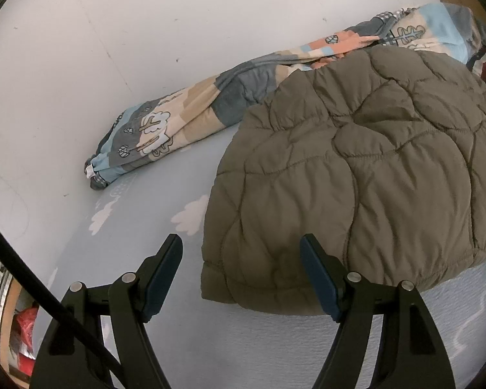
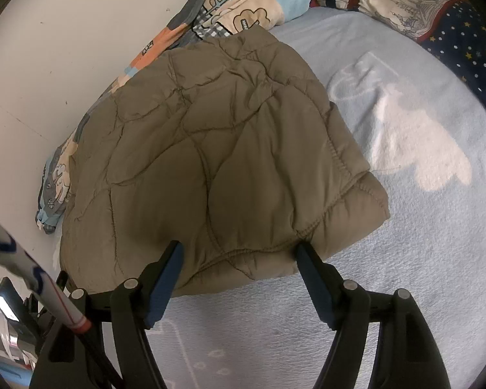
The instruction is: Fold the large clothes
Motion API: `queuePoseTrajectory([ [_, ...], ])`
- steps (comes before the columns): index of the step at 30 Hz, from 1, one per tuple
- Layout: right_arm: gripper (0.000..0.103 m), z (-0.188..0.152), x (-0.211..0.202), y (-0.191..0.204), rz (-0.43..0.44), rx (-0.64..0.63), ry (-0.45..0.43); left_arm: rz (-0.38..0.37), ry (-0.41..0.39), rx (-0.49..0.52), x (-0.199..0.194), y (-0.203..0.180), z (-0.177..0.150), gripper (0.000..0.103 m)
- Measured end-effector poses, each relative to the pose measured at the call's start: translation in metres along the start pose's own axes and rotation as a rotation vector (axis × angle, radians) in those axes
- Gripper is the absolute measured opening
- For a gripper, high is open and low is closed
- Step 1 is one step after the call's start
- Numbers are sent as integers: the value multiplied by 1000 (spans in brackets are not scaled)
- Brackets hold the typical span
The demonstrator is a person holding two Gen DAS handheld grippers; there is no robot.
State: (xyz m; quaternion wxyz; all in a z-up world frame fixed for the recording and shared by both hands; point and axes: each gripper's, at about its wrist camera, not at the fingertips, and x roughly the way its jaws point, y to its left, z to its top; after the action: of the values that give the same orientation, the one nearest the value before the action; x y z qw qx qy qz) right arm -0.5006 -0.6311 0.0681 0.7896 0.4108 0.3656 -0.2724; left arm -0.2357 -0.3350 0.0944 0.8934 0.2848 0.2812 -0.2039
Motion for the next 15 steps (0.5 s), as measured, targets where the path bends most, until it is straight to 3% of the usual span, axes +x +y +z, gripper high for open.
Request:
queuePoseTrajectory([
  [15, 79, -1, 2, 0, 1, -3, 5, 8, 5, 11, 0, -2, 0, 74],
])
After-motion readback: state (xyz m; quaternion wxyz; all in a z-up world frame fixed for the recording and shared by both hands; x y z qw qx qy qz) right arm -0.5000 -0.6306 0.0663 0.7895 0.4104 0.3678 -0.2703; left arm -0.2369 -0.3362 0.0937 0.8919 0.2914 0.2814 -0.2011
